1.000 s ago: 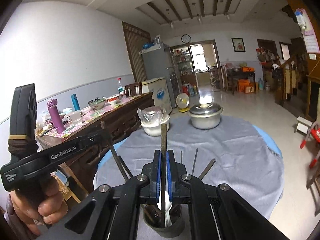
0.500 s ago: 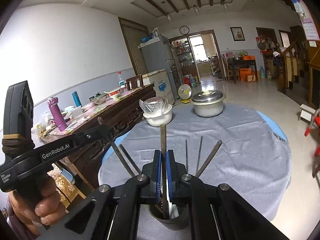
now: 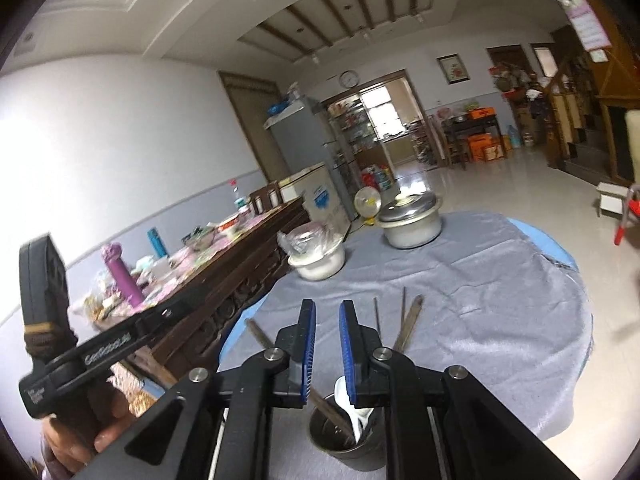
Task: Organize utensils
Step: 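Open both tools to drop the chopsticks into the holder cup, then move both open tools back to another pair of chopsticks on the cloth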
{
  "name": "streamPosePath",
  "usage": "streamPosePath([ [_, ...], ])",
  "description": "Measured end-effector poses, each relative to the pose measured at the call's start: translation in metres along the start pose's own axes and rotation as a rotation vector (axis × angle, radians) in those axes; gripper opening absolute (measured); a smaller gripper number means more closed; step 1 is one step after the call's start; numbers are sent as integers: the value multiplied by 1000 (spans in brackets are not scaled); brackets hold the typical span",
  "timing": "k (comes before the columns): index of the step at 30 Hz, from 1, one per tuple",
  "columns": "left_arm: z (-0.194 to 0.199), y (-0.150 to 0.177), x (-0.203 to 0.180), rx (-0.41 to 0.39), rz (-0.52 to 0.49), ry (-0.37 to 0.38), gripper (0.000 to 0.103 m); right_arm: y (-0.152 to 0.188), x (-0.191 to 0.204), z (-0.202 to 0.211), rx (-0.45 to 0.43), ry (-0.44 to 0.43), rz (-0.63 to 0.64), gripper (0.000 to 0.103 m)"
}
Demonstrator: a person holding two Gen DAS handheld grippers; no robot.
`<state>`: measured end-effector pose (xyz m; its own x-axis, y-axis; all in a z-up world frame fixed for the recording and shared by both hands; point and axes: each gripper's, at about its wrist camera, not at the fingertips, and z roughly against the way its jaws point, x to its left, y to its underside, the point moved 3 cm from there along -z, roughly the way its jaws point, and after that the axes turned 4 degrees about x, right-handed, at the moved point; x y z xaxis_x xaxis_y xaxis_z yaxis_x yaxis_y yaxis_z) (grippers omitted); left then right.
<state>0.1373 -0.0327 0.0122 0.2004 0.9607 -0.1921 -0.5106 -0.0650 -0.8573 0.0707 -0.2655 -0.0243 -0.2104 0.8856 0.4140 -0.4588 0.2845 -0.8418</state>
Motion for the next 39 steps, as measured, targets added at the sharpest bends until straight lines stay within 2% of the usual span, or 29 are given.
streamPosePath([
  [6,5,-3,22,-19,33,-50,64,-8,-18,11,-47,23,-67,14],
  [7,5,-4,27,-21,42,-57,65,-10,-20,12,-53,26,-74,19],
  [11,8,-6,47,-33,77,-92,66,-13,-31,17,-93,56,-108,47],
  [18,12,-6,77,-55,119,-170,72,-21,-52,29,-163,138,-148,47],
  [25,2,-3,106,-32,172,-232,73,-20,-87,32,-166,185,-229,47],
  [31,-20,7,123,30,186,-274,73,-14,-116,26,-140,202,-310,47],
  [39,-62,27,144,142,202,-317,73,2,-153,0,-55,211,-408,47],
])
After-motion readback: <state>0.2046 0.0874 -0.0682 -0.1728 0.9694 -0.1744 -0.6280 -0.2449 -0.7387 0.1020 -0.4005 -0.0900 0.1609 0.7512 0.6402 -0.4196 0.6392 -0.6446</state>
